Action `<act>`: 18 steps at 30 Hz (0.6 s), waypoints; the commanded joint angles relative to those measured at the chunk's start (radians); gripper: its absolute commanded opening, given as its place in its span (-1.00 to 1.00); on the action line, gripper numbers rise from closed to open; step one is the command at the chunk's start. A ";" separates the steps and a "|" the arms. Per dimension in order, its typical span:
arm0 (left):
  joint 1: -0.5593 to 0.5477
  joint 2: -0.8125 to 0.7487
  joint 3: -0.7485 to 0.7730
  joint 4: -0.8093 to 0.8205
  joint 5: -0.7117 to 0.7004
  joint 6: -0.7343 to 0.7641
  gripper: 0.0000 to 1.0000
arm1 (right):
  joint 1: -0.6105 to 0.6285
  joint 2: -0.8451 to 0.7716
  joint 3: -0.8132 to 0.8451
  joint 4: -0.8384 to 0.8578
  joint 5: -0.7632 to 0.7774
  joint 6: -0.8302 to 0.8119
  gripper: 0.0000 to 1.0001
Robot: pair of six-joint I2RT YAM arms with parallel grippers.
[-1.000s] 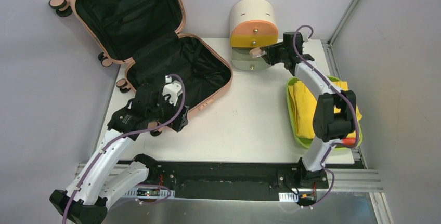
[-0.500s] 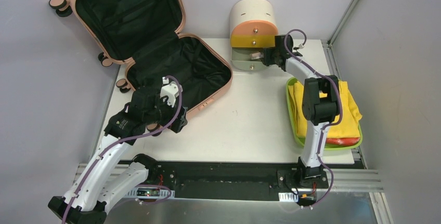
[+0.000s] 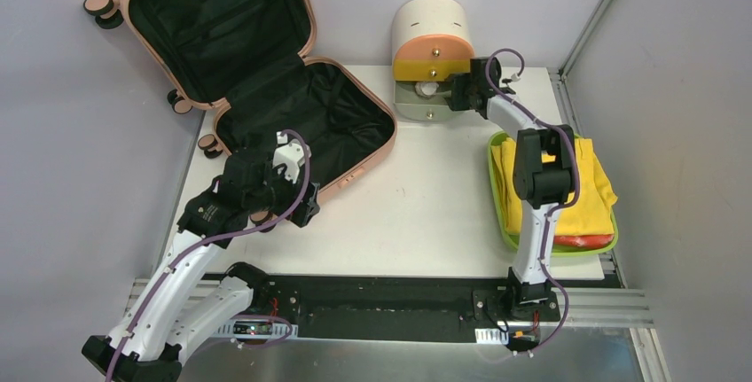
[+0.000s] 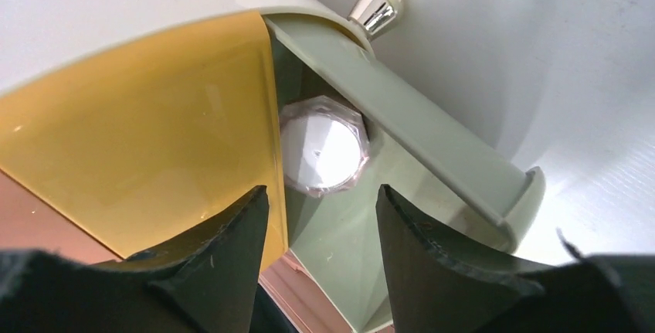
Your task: Open, take out, and arrange the luggage
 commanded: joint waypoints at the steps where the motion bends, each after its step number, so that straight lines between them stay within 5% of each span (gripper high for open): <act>1: -0.009 -0.011 -0.009 0.028 0.005 -0.012 0.98 | -0.011 -0.128 0.020 -0.051 -0.011 -0.056 0.11; 7: -0.009 -0.012 -0.012 0.030 0.004 -0.012 0.98 | -0.011 -0.242 -0.097 -0.041 -0.011 -0.101 -0.16; 14: -0.009 -0.007 -0.014 0.031 0.005 -0.012 0.98 | -0.004 -0.320 -0.267 -0.006 -0.020 -0.117 -0.71; 18: -0.009 -0.005 -0.014 0.032 0.011 -0.012 0.98 | 0.003 -0.329 -0.355 0.055 -0.007 -0.094 -0.79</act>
